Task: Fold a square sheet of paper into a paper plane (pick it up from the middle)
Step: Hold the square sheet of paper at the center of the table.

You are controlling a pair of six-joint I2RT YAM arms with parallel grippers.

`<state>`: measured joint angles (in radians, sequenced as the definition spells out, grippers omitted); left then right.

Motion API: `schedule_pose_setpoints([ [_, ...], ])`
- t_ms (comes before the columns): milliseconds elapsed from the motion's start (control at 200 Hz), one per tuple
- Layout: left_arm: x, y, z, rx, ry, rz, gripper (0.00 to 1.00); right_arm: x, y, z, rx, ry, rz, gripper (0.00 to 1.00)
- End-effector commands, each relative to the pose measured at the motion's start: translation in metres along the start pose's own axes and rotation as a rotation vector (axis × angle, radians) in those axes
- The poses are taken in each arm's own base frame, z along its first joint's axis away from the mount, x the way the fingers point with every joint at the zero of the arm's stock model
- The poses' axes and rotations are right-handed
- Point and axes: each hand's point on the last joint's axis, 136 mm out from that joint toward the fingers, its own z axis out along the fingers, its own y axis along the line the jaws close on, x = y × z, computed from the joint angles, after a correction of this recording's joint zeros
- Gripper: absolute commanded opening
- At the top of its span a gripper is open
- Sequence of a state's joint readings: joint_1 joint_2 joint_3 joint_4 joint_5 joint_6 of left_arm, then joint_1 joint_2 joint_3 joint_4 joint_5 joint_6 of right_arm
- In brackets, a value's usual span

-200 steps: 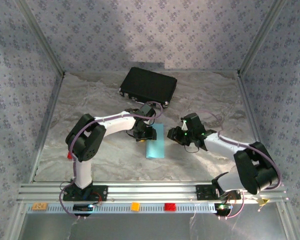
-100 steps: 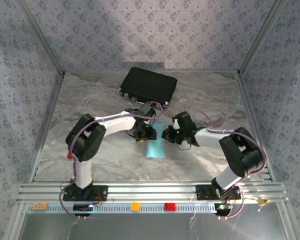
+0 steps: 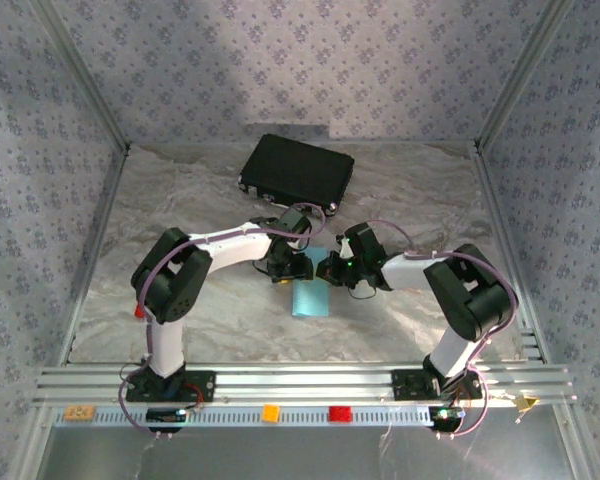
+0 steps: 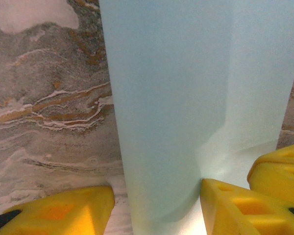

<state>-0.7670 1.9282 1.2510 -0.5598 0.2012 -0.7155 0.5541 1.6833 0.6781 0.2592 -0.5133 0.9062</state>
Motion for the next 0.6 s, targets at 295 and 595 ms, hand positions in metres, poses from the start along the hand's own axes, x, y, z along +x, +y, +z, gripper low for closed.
schedule_pose_setpoints([
  [295,0.012,0.029,0.047,-0.091,0.044,0.006,0.53,0.020,-0.047,0.009,0.120,0.057,0.036,0.00],
  [595,-0.009,-0.010,-0.008,0.052,-0.069,-0.005,0.57,0.018,-0.066,-0.008,0.185,0.111,-0.027,0.00],
])
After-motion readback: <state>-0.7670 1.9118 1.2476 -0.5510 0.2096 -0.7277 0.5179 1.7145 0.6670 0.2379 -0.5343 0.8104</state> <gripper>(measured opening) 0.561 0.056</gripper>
